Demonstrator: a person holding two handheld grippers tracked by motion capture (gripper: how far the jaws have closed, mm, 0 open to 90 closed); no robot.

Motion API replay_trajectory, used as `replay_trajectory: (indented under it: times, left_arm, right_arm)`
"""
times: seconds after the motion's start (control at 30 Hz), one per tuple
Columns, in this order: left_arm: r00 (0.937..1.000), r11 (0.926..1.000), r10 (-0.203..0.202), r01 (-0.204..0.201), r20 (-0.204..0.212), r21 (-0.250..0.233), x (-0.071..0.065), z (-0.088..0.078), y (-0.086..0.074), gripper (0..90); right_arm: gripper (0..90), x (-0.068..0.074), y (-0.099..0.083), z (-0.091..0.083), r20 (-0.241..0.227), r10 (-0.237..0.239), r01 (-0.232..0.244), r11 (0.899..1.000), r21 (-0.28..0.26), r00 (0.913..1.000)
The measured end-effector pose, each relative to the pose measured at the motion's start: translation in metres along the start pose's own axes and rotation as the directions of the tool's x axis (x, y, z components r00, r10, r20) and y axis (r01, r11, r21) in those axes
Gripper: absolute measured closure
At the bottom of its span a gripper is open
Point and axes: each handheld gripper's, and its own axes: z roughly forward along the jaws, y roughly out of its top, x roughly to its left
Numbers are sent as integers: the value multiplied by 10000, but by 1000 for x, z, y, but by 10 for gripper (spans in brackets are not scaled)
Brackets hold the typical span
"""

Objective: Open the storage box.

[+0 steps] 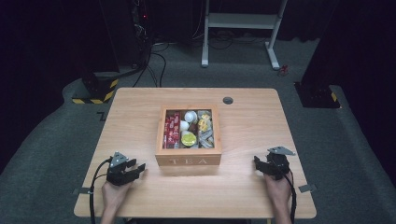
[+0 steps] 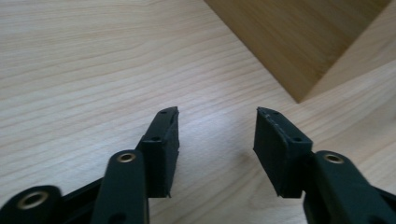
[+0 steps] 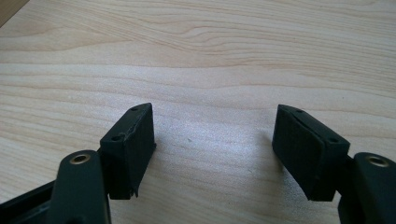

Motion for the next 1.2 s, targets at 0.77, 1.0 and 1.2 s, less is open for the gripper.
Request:
replay_trajectory:
  times: [0.77,1.0,1.2]
  left_arm:
    - [9751,9901,1370,-1292,1744,-555,-36,-9,6,782]
    - [9640,9826,1852,-1788,1910,-502,-49,0,14,835]
    - [9638,9822,1875,-1823,1893,-448,-56,7,20,876]
  right_arm:
    - [298,0,0,0,-5,-16,16,10000,-4,10000]
    - [297,0,0,0,-7,-20,20,10000,-1,10000]
    - [298,0,0,0,-13,-28,28,10000,-2,10000]
